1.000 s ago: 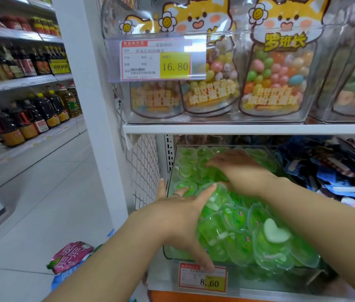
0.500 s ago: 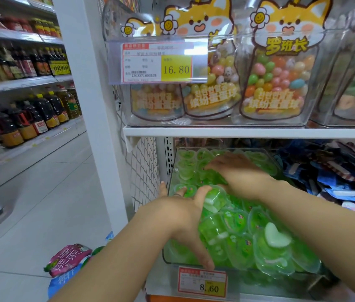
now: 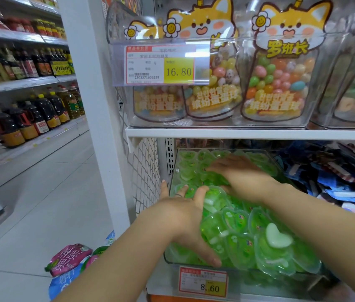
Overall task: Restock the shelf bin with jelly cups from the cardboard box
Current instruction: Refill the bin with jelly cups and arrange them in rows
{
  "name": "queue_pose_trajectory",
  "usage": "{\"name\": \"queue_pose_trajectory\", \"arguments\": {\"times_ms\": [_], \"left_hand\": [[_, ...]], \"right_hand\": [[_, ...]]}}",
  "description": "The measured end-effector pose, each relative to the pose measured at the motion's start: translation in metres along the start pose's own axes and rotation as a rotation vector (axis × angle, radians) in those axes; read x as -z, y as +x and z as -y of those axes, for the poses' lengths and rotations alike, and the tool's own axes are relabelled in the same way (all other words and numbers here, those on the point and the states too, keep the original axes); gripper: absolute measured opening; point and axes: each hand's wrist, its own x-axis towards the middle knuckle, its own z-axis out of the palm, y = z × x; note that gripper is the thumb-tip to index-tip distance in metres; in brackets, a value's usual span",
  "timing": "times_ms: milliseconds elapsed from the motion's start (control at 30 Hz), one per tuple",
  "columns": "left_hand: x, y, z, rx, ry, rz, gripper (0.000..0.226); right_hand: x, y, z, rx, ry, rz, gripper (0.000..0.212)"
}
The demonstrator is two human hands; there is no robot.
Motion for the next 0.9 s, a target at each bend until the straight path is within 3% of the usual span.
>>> {"name": "queue_pose_trajectory", "arguments": {"times_ms": [733, 900], "left_hand": [[0.005, -0.006, 0.003, -0.024, -0.059, -0.039, 0.129], [0.008, -0.010, 0.004, -0.016, -0.073, -0.046, 0.123]], "right_hand": [[-0.007, 0.000, -0.007, 0.013, 0.036, -0.086, 0.053], [0.002, -0.016, -0.004, -0.062, 0.177, -0.173, 0.039]]}}
